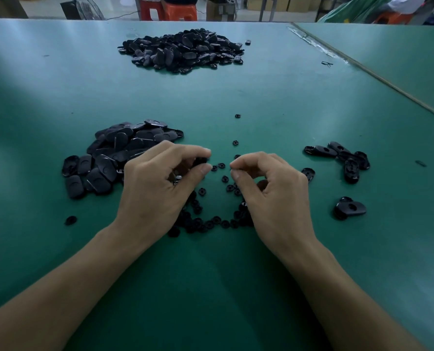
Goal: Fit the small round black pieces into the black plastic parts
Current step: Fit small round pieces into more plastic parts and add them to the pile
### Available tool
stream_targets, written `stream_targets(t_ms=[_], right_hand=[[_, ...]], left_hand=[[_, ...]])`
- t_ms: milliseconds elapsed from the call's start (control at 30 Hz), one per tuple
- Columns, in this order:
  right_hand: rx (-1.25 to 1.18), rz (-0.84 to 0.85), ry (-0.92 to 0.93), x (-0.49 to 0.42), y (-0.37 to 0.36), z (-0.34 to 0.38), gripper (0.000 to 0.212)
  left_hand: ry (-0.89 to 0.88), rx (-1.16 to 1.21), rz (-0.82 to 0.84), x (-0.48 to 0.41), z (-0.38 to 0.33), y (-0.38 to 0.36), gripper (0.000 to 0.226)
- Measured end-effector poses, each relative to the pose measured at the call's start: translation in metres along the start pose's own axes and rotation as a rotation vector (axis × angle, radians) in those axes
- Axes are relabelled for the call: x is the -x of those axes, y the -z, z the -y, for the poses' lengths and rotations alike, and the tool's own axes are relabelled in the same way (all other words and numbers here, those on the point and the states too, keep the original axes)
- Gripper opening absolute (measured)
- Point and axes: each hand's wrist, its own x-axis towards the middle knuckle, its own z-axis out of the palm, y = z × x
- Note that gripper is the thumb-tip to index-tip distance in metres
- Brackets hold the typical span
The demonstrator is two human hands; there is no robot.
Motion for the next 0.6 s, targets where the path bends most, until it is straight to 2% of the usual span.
stream_targets(t_ms=[267,400,600], right_hand=[[-0.005,0.021,0.001,0.0007,-0.0024,0.0000,0.010],[-0.019,0.026,0.019,0.0006,-0.0029,0.0013,0.011],[-0.091,0.096,0.024,0.0028,-0.0040,0.0027,0.012]], left_hand=[[0.115,0.102,-0.040,0.0011,-0.0010,-0.0018,0.014],[0.158,0.226,-0.039,0.0024,0.0005,-0.0030,0.017],[0.034,0.237,0.027,0.0032,0.0018,-0.0032,0.017]])
